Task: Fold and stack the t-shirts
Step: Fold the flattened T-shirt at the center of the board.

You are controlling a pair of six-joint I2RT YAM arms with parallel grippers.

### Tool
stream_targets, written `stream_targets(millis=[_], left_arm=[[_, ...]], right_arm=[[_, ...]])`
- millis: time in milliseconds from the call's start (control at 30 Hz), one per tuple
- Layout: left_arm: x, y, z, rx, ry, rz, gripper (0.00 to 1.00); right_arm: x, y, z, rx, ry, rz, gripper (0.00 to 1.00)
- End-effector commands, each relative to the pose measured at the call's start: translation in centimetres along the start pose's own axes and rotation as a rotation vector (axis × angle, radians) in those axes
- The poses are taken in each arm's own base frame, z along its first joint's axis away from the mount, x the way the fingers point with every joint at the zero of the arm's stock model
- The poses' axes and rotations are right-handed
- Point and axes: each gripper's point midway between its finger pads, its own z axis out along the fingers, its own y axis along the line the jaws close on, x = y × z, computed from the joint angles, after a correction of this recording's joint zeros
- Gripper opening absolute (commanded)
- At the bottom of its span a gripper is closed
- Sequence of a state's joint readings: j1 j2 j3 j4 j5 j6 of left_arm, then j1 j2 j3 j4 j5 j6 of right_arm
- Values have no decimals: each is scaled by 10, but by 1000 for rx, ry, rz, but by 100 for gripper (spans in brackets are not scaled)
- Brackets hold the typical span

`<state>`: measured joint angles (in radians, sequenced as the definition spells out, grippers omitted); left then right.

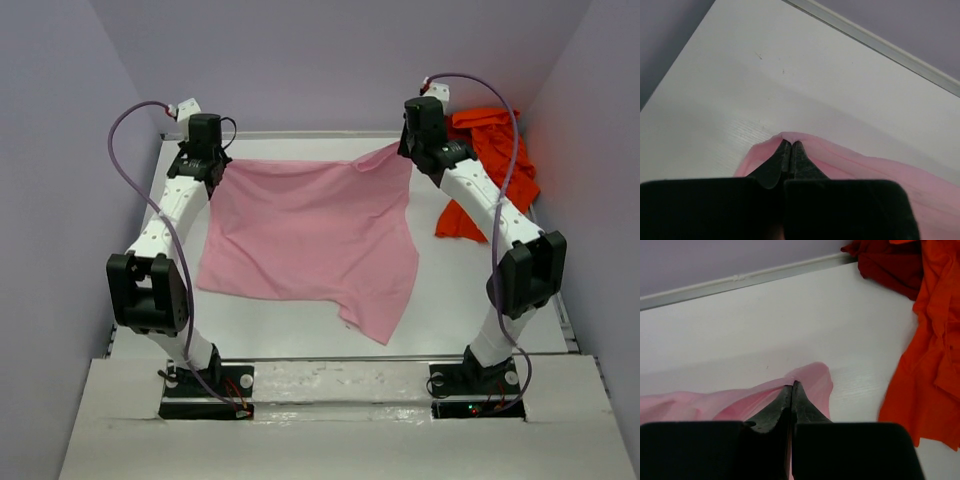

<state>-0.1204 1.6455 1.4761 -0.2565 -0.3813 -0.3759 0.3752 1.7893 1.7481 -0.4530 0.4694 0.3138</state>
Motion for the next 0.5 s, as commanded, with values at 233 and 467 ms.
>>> stream_targets(millis=[233,467], left_arm=[[37,-35,-76,62,47,2,0],[61,-1,-106,53,19,-18,0]], right_arm=[[76,-26,-84,-33,176,91,0],[86,-38,-94,-28,190,47,0]])
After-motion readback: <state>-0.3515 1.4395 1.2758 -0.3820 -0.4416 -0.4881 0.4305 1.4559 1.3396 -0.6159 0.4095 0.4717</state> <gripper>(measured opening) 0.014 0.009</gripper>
